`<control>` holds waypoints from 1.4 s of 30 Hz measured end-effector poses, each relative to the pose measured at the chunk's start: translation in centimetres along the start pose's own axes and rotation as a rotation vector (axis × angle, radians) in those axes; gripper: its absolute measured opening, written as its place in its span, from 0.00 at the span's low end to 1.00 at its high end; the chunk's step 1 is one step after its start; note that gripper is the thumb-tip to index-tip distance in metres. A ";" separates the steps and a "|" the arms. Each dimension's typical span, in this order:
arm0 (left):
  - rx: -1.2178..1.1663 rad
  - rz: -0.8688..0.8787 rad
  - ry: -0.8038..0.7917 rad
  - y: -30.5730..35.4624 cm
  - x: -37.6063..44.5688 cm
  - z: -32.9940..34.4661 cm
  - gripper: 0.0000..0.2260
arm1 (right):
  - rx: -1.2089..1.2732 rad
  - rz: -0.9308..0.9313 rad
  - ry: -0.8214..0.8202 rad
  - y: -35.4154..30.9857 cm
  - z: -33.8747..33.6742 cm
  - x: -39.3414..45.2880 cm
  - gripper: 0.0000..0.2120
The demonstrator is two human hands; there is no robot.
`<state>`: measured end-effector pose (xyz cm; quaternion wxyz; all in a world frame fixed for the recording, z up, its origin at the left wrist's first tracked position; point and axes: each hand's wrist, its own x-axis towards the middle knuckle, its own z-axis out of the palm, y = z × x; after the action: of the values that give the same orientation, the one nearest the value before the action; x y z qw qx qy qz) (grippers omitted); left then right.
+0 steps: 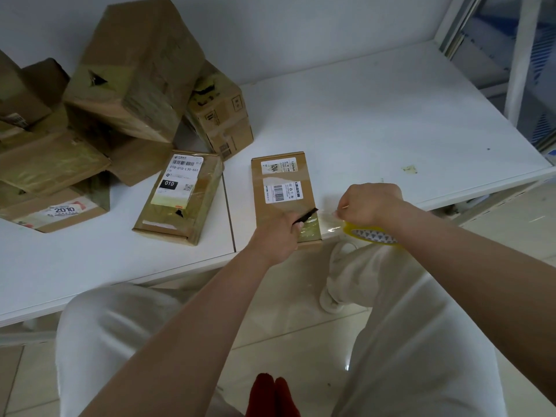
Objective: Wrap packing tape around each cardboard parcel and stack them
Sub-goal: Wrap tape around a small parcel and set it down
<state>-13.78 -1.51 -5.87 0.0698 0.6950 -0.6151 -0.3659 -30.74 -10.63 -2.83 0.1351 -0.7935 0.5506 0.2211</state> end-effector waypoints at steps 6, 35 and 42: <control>0.119 -0.043 -0.062 1.2 0.9 0.0 0.12 | 0.056 -0.018 0.040 0.2 -0.2 -0.2 0.17; 0.330 -0.357 0.337 5.4 2.9 3.7 0.23 | 0.640 0.144 0.059 3.0 0.0 0.1 0.12; 0.308 -0.370 0.333 5.4 3.2 3.7 0.26 | 0.688 0.107 0.069 3.3 0.1 -0.2 0.10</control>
<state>-20.35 -4.34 -6.93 -0.0046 0.8483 -0.5061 -0.1557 -33.91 -11.58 -2.72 0.3640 -0.6785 0.6381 0.0022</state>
